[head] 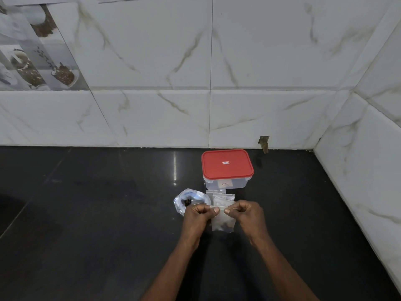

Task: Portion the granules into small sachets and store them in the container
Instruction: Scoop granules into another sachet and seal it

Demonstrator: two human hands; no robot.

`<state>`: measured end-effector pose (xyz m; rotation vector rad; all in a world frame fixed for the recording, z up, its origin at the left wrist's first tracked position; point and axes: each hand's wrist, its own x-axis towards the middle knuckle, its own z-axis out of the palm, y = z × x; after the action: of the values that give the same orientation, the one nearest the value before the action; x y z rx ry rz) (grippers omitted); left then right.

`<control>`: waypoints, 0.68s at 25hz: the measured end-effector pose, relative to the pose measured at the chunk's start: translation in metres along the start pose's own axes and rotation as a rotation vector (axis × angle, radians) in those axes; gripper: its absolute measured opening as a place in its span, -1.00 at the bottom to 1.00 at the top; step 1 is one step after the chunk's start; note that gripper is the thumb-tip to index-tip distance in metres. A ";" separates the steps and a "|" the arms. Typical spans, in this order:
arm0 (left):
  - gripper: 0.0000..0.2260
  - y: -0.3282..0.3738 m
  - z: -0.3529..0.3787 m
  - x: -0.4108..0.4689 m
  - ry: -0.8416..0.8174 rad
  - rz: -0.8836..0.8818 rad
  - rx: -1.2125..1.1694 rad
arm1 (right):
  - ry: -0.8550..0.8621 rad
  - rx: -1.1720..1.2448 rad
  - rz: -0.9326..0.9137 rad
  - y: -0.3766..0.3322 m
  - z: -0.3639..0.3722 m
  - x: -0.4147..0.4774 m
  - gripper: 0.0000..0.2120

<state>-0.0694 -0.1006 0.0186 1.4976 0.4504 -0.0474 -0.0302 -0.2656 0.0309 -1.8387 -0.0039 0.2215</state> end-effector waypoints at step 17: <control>-0.77 -0.048 0.030 -0.008 0.170 -0.163 0.251 | 0.112 -0.070 0.082 0.040 0.005 0.038 -0.67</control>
<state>-0.0836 -0.1357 -0.0242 1.7159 0.7243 -0.1089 0.0021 -0.2676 -0.0141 -1.9211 0.1431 0.1773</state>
